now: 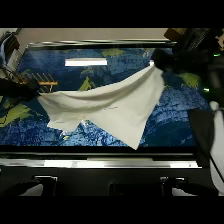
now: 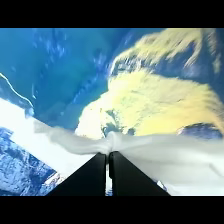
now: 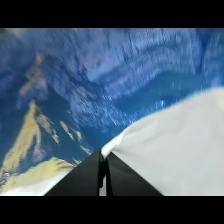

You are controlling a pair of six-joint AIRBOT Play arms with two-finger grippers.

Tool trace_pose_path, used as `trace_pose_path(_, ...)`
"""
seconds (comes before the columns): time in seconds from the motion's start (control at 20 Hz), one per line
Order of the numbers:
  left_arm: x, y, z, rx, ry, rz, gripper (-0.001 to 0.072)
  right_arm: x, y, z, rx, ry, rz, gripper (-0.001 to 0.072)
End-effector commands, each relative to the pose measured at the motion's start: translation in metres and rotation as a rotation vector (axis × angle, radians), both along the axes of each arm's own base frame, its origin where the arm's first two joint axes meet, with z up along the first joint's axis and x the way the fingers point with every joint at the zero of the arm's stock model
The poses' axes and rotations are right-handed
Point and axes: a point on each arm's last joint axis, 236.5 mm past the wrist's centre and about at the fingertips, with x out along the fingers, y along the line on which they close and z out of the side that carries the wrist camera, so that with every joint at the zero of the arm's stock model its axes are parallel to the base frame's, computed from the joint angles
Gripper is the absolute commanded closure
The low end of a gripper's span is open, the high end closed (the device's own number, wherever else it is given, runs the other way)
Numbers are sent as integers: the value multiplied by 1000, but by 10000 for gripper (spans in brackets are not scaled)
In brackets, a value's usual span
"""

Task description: Fold the clothes and pants, and hang the long-sleeved shirts on hangers.

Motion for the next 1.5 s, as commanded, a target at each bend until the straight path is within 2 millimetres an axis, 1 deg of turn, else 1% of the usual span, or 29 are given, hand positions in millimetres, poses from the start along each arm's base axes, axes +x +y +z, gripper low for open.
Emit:
trace_pose_path(0.0, 32, -26, -100, -115, 118, 12, 692, 49, 23, -122, 152, 167, -56, 674)
trace_pose_path(0.1, 48, -41, -139, -200, 148, 46, 692, 69, 32, -158, 256, 184, -108, 673)
trace_pose_path(0.15, 53, -46, -155, -232, 159, 63, 692, 77, 34, -171, 301, 187, -137, 673)
trace_pose_path(0.25, 59, -48, -176, -253, 171, 85, 692, 85, 35, -184, 343, 187, -170, 670)
trace_pose_path(0.3, 62, -47, -181, -251, 165, 88, 692, 86, 34, -184, 344, 181, -175, 621)
trace_pose_path(0.35, 66, -45, -182, -240, 149, 69, 689, 87, 33, -182, 348, 177, -177, 497)
trace_pose_path(0.4, 68, -43, -179, -227, 135, 42, 658, 86, 31, -177, 349, 177, -176, 406)
trace_pose_path(0.45, 72, -38, -172, -214, 122, 12, 500, 81, 28, -170, 348, 189, -166, 375)
trace_pose_path(0.5, 75, -31, -162, -201, 109, -18, 306, 74, 21, -159, 339, 201, -145, 340)
trace_pose_path(0.55, 79, -21, -148, -184, 91, -52, 160, 67, 8, -147, 314, 205, -116, 324)
trace_pose_path(0.6, 81, -7, -133, -165, 73, -84, 133, 56, -12, -131, 272, 203, -76, 324)
trace_pose_path(0.65, 82, 11, -114, -145, 49, -105, 133, 43, -36, -115, 225, 203, -34, 324)
trace_pose_path(0.7, 78, 30, -96, -127, 27, -112, 132, 28, -60, -103, 188, 211, -2, 324)
trace_pose_path(0.75, 70, 49, -83, -110, 14, -111, 132, 10, -82, -94, 157, 230, 30, 325)
trace_pose_path(0.8, 59, 66, -72, -96, 13, -116, 132, -11, -103, -92, 137, 273, 65, 325)
trace_pose_path(0.85, 43, 81, -64, -87, 25, -119, 132, -35, -117, -96, 138, 329, 91, 325)
trace_pose_path(0.9, 27, 94, -60, -85, 40, -115, 132, -56, -122, -105, 165, 385, 111, 324)
trace_pose_path(0.95, 12, 105, -57, -102, 42, -81, 132, -78, -117, -118, 218, 442, 133, 284)
trace_pose_path(1.0, 1, 112, -55, -133, 28, -37, 133, -99, -103, -130, 278, 491, 161, 182)
trace_pose_path(1.05, -11, 117, -56, -156, 18, -3, 132, -120, -83, -144, 344, 538, 191, 123)
trace_pose_path(1.15, -33, 120, -66, -184, 34, 34, 133, -158, -47, -175, 417, 619, 232, 106)
trace_pose_path(1.25, -50, 115, -82, -208, 75, 48, 132, -188, -12, -205, 450, 678, 255, 101)
trace_pose_path(1.35, -57, 107, -92, -235, 103, 46, 132, -214, 22, -224, 471, 733, 302, 101)
trace_pose_path(1.45, -57, 102, -96, -248, 108, 44, 132, -229, 41, -238, 436, 766, 330, 101)
